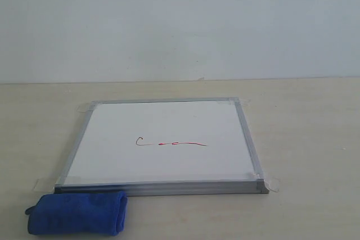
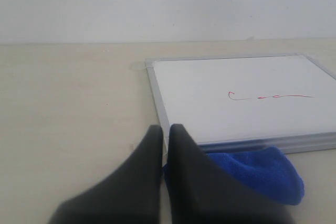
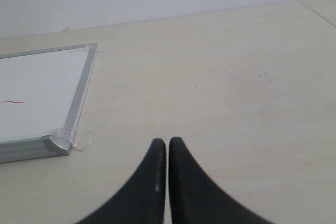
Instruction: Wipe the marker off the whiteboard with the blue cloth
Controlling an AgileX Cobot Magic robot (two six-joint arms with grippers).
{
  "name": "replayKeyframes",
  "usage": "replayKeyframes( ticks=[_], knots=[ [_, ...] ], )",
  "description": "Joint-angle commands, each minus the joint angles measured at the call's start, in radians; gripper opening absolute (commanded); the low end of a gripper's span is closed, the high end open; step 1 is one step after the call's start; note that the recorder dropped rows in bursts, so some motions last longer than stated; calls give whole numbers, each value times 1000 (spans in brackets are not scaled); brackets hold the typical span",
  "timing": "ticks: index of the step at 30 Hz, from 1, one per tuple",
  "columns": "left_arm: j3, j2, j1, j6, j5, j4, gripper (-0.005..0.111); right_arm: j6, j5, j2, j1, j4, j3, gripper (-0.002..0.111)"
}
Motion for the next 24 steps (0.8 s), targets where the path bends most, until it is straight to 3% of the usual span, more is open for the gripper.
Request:
replayKeyframes(
  ticks=[1, 8, 10, 13, 17, 20, 24],
  knots=[
    [3, -3, -4, 2, -8, -6, 4, 0, -3, -3, -3, -6, 4, 1],
    [3, -3, -4, 2, -8, -6, 4, -61, -296, -3, -3, -216, 4, 1],
    [3, -3, -4, 2, -8, -6, 4, -40, -519, -3, -3, -205, 4, 1],
    [3, -3, -4, 2, -8, -6, 4, 204, -823, -3, -3, -167, 1, 1],
    [3, -3, -4, 2, -8, -6, 4, 344, -757, -3, -3, -248, -148, 1],
    [3, -3, -4, 2, -8, -6, 4, 655, -680, 96, -3, -515, -278, 1],
    [3, -3, -4, 2, -8, -6, 4, 1171, -867, 302, -3, -1137, -433, 1]
  ],
)
